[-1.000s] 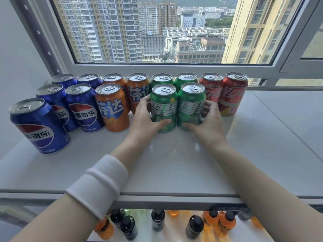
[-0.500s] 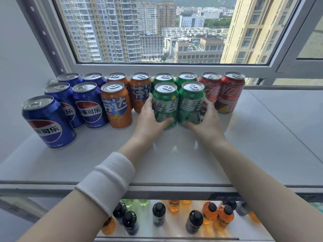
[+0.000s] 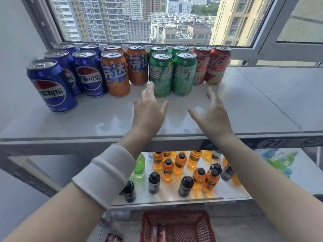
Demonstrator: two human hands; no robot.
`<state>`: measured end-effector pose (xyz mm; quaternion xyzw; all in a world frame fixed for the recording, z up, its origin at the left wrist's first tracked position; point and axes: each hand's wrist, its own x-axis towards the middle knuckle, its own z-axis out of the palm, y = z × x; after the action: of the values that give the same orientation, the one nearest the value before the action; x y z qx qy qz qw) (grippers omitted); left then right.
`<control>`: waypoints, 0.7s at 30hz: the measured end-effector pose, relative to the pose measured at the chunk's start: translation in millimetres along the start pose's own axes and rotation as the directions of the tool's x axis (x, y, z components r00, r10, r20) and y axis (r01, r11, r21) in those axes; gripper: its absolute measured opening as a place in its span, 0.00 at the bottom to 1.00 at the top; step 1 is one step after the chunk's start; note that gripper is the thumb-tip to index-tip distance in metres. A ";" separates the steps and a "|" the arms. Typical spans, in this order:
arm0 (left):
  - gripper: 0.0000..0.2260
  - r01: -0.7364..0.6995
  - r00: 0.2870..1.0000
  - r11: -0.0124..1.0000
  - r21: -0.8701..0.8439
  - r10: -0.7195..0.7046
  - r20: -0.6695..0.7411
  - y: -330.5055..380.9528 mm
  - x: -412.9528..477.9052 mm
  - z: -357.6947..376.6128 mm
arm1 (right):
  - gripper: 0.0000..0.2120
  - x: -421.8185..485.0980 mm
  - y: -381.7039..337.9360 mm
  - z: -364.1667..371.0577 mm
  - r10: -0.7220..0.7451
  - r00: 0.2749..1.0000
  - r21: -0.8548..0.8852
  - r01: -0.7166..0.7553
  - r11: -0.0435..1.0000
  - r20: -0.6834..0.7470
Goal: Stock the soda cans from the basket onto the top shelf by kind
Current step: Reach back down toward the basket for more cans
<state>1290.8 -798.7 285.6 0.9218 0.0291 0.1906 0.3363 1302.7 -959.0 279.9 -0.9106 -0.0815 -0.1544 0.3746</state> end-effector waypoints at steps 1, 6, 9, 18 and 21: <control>0.30 -0.008 1.000 1.000 0.021 0.008 -0.003 1.8 -8.7 -0.2 | 0.38 -9.3 -0.3 -2.1 -0.013 1.000 -0.023 0.013 1.000 0.010; 0.28 -0.022 0.999 0.995 0.093 0.025 -0.037 11.8 -54.8 -4.7 | 0.34 -53.2 -0.2 -17.8 -0.134 0.990 -0.113 0.137 0.984 0.033; 0.26 -0.022 0.996 0.995 0.098 0.031 -0.087 20.4 -88.6 -4.5 | 0.33 -81.6 7.7 -28.2 -0.207 0.978 -0.148 0.210 0.966 0.037; 0.25 -0.056 0.998 0.968 0.246 0.049 0.035 35.5 -200.5 22.7 | 0.31 -188.4 55.8 -43.7 -0.279 0.950 -0.276 0.308 0.910 0.140; 0.26 -0.093 0.994 0.953 0.289 0.071 0.086 32.5 -228.4 27.3 | 0.31 -216.7 65.2 -49.7 -0.257 0.952 -0.308 0.297 0.904 0.163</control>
<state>1087.1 -881.9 211.2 0.9683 0.0061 0.1632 0.1891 1105.5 -1047.3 196.3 -0.9469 -0.2055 -0.1631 0.1860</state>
